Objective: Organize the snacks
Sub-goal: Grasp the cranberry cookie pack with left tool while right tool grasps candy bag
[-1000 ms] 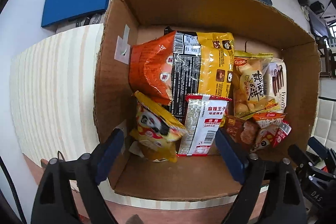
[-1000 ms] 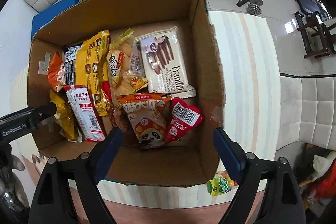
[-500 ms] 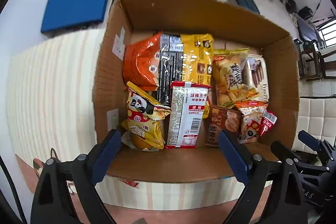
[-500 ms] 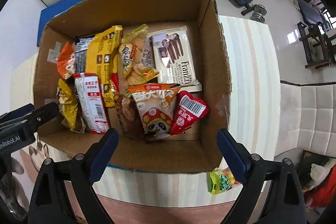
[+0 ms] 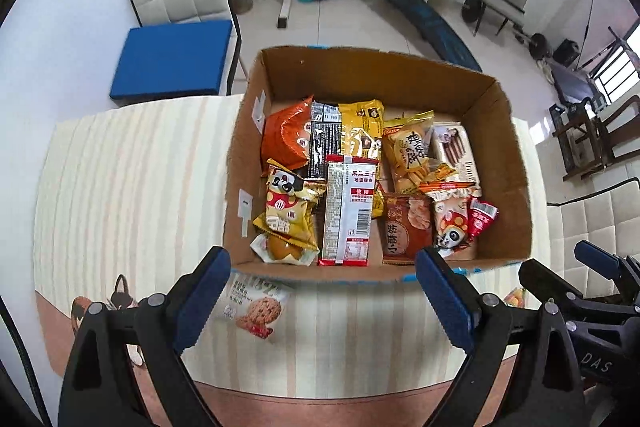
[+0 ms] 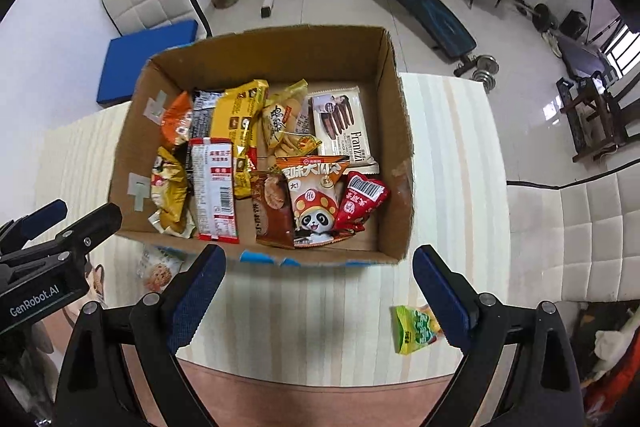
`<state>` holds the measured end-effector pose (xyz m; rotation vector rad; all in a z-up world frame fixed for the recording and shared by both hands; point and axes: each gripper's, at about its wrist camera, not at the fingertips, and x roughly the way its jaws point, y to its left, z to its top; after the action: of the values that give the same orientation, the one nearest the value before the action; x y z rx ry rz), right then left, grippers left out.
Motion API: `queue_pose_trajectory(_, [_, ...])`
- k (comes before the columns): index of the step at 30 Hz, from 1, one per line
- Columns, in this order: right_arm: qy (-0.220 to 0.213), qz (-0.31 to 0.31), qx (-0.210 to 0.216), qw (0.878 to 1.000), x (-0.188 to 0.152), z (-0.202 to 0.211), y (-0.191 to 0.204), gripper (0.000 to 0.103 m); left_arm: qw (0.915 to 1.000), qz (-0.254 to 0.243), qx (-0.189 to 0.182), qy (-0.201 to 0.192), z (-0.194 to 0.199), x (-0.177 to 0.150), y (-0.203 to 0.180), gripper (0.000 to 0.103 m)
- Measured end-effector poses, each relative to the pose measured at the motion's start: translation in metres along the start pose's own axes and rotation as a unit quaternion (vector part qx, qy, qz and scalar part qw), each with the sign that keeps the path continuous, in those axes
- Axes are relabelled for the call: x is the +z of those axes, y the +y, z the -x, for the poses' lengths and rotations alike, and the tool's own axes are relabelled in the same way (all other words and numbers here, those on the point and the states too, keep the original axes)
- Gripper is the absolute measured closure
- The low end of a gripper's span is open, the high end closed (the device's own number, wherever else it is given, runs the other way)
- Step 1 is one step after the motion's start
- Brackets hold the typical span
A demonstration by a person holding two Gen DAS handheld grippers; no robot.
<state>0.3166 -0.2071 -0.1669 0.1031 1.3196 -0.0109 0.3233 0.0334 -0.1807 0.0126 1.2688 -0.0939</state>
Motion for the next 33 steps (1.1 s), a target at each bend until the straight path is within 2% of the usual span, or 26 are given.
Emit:
queue_pose_trajectory(7, [-0.034, 0.0, 0.005, 0.999, -0.028, 0.036, 0.003, 0.006, 0.9988, 0.003, 0.005, -0.048, 0.037, -0.025, -0.002, 0.008])
queue_pose_trajectory(13, [-0.048, -0.001, 0.019, 0.999, -0.05, 0.056, 0.008, 0.006, 0.9973, 0.008, 0.007, -0.072, 0.055, -0.042, -0.003, 0.008])
queue_pose_trajectory(19, [-0.041, -0.024, 0.042, 0.998, -0.069, 0.055, -0.001, 0.006, 0.997, 0.023, 0.011, -0.073, 0.053, -0.059, -0.003, 0.008])
queue_pose_trajectory(23, [-0.006, -0.103, 0.069, 0.992, -0.086, 0.028, -0.043, 0.006, 0.9978, 0.044, 0.014, -0.048, 0.03, -0.074, 0.0, 0.008])
queue_pose_trajectory(26, [0.03, -0.183, 0.078, 0.98, -0.102, -0.005, -0.091, 0.006, 0.998, 0.061, 0.013, -0.014, 0.004, -0.086, 0.001, 0.008])
queue_pose_trajectory(28, [0.056, -0.239, 0.078, 0.966, -0.114, -0.032, -0.129, 0.006, 0.9976, 0.068, 0.014, 0.003, -0.012, -0.094, -0.002, 0.008])
queue_pose_trajectory(33, [0.107, -0.362, 0.099, 0.921, -0.14, -0.095, -0.202, 0.006, 0.9961, 0.076, 0.015, 0.042, -0.044, -0.106, -0.009, 0.008])
